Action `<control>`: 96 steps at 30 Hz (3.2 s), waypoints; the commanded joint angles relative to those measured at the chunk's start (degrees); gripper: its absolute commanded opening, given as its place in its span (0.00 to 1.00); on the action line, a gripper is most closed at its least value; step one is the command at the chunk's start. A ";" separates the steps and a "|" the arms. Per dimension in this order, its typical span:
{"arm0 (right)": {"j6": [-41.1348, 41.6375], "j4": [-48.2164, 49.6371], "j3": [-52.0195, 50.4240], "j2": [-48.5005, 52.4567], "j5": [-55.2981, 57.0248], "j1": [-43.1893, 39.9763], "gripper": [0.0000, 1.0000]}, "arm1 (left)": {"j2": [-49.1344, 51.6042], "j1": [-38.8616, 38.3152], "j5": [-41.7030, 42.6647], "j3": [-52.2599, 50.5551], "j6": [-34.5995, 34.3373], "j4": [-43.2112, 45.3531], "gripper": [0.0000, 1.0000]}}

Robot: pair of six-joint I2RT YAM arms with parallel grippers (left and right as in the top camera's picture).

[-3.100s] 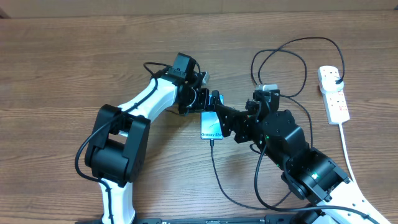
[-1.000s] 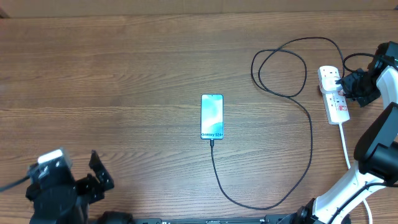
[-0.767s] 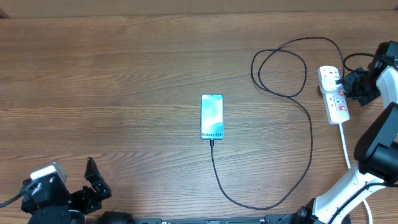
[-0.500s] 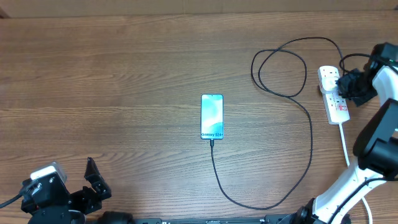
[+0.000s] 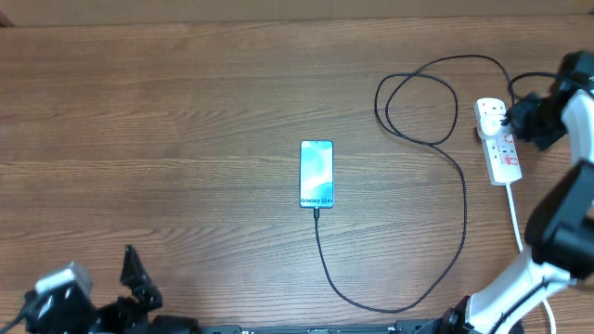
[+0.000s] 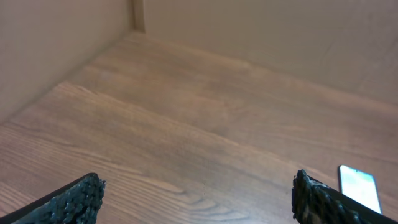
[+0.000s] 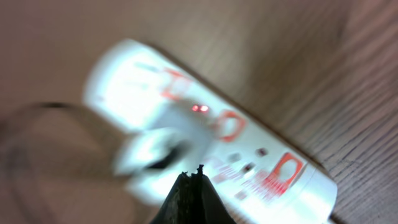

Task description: Plug charger to phone and switch on socket

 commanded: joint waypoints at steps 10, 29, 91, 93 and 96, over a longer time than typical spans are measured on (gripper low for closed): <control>1.29 21.38 9.29 -41.55 -32.24 -12.72 0.04 | -13.64 2.93 -1.03 -0.15 -1.05 -7.30 1.00; -0.92 14.14 8.63 -63.14 -32.87 8.15 0.04 | -15.17 3.72 -0.94 -0.07 -1.79 -5.51 1.00; -0.90 39.28 -11.50 -104.85 -33.46 19.47 0.04 | -15.15 3.65 22.82 -61.94 7.80 66.29 0.99; -0.87 38.36 -12.37 -106.18 -33.51 19.54 0.04 | -15.15 3.65 22.82 -61.94 7.80 66.29 0.99; -0.87 39.80 -13.88 -107.58 -33.51 20.48 0.04 | -15.15 3.65 22.82 -61.94 7.80 66.29 1.00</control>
